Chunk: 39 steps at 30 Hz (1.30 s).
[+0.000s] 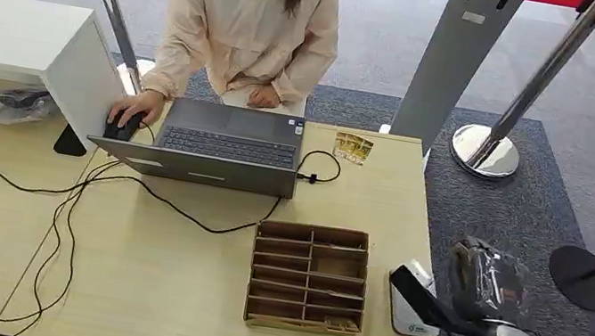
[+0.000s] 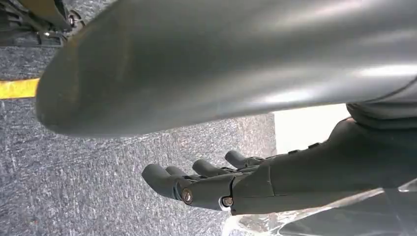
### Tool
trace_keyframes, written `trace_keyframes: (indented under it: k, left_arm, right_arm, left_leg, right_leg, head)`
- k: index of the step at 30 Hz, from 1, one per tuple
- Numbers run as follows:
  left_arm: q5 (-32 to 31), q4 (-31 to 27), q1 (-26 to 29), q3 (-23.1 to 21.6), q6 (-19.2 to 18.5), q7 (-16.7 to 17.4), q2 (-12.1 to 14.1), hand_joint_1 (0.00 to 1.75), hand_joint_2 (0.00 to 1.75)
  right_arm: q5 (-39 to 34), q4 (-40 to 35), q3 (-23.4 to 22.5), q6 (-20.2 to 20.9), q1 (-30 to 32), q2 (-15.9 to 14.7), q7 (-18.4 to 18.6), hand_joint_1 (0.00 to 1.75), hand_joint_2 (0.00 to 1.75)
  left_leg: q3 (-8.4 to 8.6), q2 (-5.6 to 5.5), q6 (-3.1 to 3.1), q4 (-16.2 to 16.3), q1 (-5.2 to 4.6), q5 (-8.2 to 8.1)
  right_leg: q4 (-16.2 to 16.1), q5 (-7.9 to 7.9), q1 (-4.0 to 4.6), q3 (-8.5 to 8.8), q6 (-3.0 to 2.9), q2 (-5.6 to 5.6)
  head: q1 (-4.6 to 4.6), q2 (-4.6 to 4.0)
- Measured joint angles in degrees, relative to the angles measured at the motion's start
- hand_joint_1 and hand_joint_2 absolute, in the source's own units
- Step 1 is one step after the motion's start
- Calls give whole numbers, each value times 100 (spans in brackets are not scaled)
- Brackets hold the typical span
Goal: Pass the card to the sensor for recognition and then transmit it.
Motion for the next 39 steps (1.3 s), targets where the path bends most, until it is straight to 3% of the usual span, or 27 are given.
trace_keyframes:
  k: [24,39]
  left_arm:
    - [-81,0,-15,0,-11,-24,0,0,0]
    - [-96,0,-11,0,-11,-70,2,0,0]
  right_arm:
    - [-325,749,990,-20,-199,369,-9,175,175]
    - [-618,922,1202,-151,-277,380,20,175,175]
  left_leg:
    - [-3,1,0,0,0,0]
    - [-4,1,0,0,0,0]
  right_leg:
    - [0,0,0,-2,0,0]
    - [0,-1,0,-2,0,-2]
  head:
    - [0,0]
    - [0,0]
